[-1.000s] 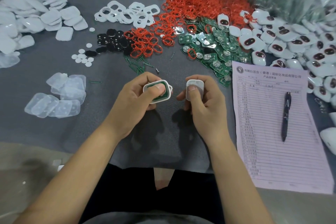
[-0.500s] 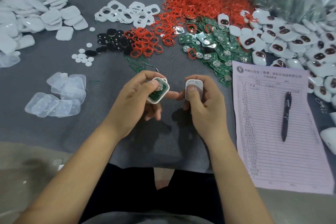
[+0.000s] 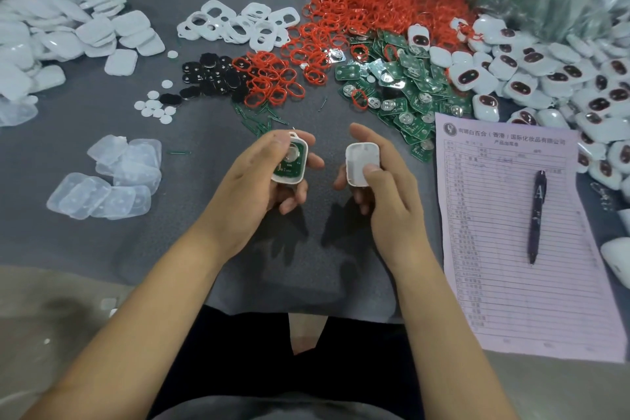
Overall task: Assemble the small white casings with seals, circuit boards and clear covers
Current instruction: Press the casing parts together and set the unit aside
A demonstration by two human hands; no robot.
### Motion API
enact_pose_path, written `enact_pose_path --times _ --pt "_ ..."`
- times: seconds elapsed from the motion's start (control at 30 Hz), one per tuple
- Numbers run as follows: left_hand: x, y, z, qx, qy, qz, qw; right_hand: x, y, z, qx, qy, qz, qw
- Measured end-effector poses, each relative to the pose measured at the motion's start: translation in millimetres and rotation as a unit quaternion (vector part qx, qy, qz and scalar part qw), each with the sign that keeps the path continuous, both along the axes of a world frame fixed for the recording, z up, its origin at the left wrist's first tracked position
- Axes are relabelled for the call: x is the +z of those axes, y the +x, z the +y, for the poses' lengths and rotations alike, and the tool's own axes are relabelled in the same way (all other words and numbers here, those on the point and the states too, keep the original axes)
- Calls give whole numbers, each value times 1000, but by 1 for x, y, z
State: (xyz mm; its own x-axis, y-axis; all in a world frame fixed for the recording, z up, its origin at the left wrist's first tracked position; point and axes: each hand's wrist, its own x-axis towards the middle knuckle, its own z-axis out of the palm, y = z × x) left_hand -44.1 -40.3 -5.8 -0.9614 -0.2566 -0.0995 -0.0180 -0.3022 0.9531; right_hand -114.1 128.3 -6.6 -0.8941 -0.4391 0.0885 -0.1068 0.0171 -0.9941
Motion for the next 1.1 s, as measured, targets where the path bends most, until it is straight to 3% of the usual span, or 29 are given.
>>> enact_pose_path --times 0.2,0.33,0.5,0.63,0.77,1.1 --pt "6 -2 0 10 -5 -18 1000 3 0 0 -5 -36 -7 999" --pt "10 -6 14 34 55 -34 997 3 1 1 -8 -43 25 999" --pt "13 -13 33 71 117 -53 989 -2 0 0 -41 -14 53 998" --pt "16 -18 40 98 204 -34 973 -3 6 -1 -105 45 164 980" --pt "19 -18 45 105 304 -38 946 -2 7 -5 -149 76 220 961" --pt "19 -17 61 61 349 -89 931 4 11 -9 -120 161 215 956"
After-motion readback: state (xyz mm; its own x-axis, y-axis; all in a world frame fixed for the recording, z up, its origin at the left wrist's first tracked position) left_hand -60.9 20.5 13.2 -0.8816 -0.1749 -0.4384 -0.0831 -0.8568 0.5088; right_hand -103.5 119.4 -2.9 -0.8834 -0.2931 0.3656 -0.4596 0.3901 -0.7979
